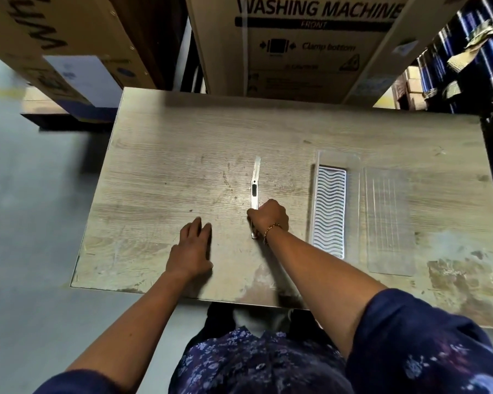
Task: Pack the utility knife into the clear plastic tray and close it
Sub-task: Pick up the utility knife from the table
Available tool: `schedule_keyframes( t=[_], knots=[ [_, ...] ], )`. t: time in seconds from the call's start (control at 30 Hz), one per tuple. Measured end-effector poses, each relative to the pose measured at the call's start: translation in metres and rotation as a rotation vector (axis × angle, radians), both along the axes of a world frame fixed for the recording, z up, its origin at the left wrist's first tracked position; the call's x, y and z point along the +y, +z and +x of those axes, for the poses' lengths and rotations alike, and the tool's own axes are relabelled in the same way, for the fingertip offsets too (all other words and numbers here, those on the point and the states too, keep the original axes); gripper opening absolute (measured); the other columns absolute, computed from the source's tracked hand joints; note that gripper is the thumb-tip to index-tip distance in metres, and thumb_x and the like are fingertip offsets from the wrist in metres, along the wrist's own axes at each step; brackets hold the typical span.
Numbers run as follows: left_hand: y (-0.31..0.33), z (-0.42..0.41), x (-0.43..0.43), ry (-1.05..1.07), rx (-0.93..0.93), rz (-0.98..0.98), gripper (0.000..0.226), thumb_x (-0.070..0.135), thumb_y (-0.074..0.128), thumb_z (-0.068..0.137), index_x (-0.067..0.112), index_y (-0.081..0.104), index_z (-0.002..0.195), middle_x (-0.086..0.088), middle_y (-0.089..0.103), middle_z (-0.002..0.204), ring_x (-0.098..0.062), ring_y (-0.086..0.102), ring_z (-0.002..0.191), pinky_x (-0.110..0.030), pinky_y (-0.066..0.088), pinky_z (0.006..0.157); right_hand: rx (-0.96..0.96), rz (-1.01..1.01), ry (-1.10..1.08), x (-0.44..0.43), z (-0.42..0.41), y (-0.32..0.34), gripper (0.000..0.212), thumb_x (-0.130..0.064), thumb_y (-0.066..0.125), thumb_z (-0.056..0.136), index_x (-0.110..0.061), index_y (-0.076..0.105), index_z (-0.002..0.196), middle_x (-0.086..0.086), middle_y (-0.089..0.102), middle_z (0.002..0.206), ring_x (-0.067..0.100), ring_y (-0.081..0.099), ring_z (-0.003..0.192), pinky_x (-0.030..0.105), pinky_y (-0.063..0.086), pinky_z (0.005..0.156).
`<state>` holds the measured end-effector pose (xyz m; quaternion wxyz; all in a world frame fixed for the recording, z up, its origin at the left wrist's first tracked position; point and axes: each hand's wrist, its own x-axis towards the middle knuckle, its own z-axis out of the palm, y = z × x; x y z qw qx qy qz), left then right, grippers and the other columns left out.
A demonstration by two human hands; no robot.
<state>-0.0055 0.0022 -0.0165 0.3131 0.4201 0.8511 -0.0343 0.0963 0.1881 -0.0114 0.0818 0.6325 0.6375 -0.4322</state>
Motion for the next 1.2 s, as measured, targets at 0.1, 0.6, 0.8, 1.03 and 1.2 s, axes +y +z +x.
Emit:
schedule_keyframes(
  t=[0.1,0.6,0.8,1.03,1.2],
  knots=[
    [0.001,0.000,0.001,0.004,0.001,0.000,0.101,0.023,0.077,0.067,0.021,0.019,0.150,-0.006,0.007,0.163,-0.030,0.006,0.147,-0.053,0.052,0.090,-0.022,0.042,0.026,0.000,0.003,0.000,0.036,-0.037,0.066,0.073,-0.014,0.061,0.099,0.006,0.068,0.099,0.032,0.067,0.089,0.034,0.052,0.067],
    [0.000,-0.001,-0.001,-0.004,0.001,0.024,0.101,0.024,0.077,0.068,0.020,0.019,0.150,-0.008,0.008,0.162,-0.030,0.008,0.146,-0.054,0.053,0.091,-0.070,0.091,0.138,0.007,0.009,-0.006,0.025,-0.028,0.062,0.075,-0.014,0.063,0.095,0.008,0.069,0.101,0.033,0.066,0.090,0.034,0.052,0.071],
    [0.000,-0.001,-0.002,-0.004,0.006,0.025,0.100,0.023,0.077,0.068,0.020,0.019,0.150,-0.008,0.009,0.162,-0.030,0.008,0.146,-0.054,0.053,0.089,0.090,0.015,0.008,0.010,0.019,-0.007,0.006,-0.026,0.063,0.074,-0.021,0.063,0.070,0.003,0.071,0.083,0.028,0.066,0.079,0.030,0.049,0.066],
    [0.001,-0.001,0.000,-0.012,0.010,0.020,0.102,0.025,0.078,0.069,0.020,0.017,0.151,-0.008,0.008,0.163,-0.030,0.008,0.147,-0.053,0.053,0.091,0.645,-0.447,-0.383,0.011,0.037,0.020,0.010,-0.011,0.054,0.096,-0.017,0.049,0.090,0.008,0.062,0.076,0.019,0.046,0.052,0.029,0.034,0.049],
    [0.000,-0.001,0.000,-0.003,0.009,0.021,0.102,0.024,0.076,0.069,0.021,0.017,0.151,-0.006,0.005,0.163,-0.028,0.006,0.147,-0.052,0.052,0.094,0.727,-0.362,-0.246,0.024,0.055,0.060,0.011,-0.020,0.043,0.101,-0.020,0.046,0.091,0.004,0.057,0.072,0.011,0.043,0.046,0.024,0.034,0.042]
  ],
)
